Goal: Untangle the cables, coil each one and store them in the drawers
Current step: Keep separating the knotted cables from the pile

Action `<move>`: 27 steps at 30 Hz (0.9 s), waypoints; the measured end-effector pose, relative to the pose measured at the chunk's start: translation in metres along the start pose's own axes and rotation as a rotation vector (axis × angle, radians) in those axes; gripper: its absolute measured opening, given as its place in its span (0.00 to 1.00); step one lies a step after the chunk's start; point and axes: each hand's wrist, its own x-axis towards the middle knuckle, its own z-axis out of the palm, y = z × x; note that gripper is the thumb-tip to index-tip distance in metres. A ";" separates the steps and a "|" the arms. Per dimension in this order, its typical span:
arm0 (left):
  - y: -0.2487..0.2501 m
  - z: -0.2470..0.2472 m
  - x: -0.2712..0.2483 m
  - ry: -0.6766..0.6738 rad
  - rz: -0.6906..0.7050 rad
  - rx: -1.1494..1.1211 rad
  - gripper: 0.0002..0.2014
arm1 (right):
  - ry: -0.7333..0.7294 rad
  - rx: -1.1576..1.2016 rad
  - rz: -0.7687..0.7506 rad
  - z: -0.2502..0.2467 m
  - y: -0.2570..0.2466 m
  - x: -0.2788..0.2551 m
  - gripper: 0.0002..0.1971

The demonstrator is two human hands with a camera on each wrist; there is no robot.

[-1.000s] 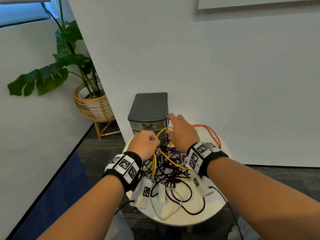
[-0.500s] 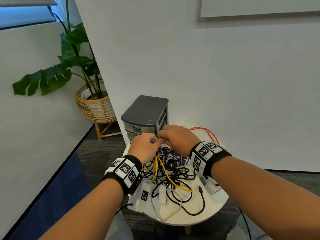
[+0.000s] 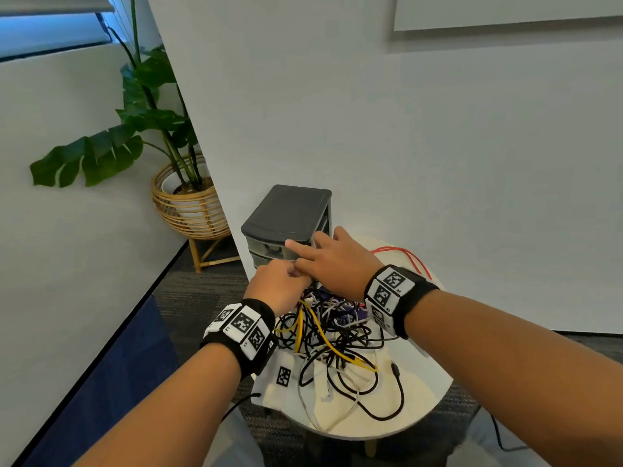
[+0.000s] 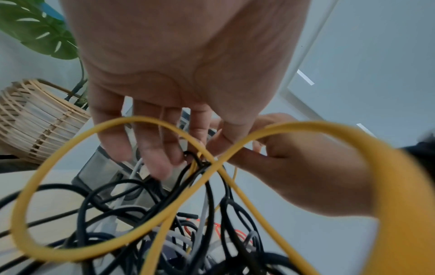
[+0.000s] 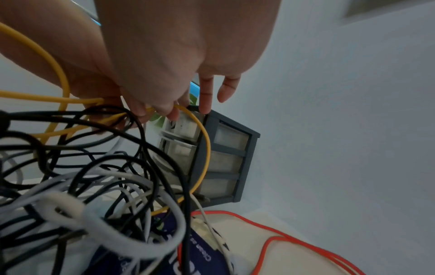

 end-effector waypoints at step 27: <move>-0.002 0.012 -0.001 0.056 0.199 0.100 0.10 | 0.211 0.244 0.147 0.015 0.015 -0.026 0.20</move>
